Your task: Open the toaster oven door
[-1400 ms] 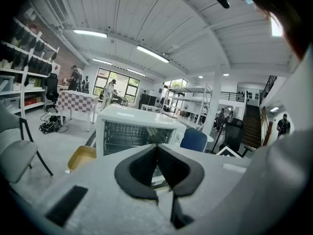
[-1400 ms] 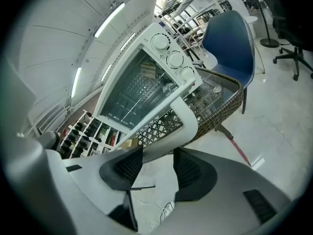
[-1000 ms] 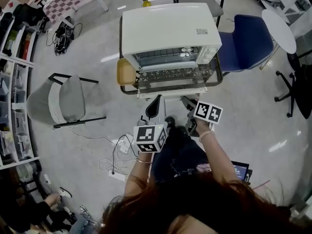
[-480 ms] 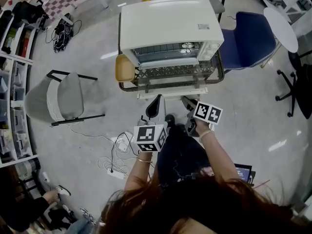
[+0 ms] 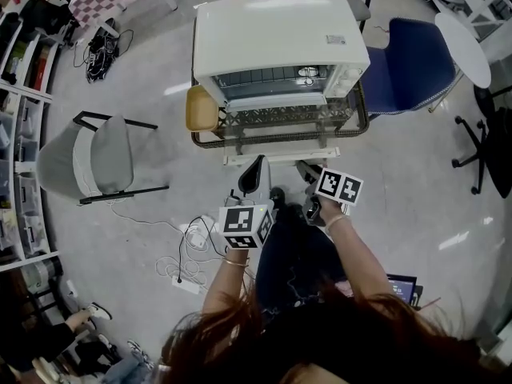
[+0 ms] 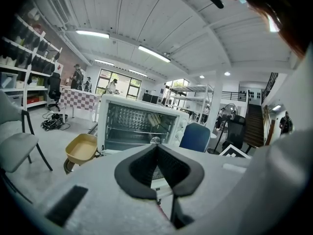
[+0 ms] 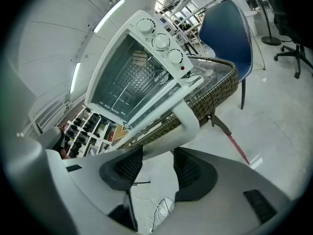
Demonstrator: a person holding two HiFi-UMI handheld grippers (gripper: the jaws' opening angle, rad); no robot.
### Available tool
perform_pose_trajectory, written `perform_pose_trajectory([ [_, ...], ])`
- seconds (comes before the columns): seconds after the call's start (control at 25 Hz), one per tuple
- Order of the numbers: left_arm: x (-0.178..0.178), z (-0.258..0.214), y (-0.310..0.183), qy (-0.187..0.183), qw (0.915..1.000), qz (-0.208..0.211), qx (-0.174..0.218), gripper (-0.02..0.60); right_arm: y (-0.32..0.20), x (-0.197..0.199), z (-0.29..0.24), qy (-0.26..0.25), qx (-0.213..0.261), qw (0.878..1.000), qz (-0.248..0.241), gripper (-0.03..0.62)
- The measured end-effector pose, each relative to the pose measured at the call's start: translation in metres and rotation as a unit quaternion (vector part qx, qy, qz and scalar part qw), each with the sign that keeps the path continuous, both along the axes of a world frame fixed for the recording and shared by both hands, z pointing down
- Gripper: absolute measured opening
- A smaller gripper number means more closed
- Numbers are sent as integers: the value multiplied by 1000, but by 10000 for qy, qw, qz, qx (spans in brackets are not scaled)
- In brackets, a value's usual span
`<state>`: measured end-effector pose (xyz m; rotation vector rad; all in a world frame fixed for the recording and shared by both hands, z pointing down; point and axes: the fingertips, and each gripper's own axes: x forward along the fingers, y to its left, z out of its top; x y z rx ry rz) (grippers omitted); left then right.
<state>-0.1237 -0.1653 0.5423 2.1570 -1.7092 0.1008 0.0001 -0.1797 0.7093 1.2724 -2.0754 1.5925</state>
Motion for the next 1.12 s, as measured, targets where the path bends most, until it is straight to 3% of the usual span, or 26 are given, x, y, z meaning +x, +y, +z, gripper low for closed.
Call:
perform_pose_trajectory([
  [1.12, -8, 67, 1, -206, 9996, 77, -199, 14, 3, 1, 60, 190, -23, 9997, -133, 187],
])
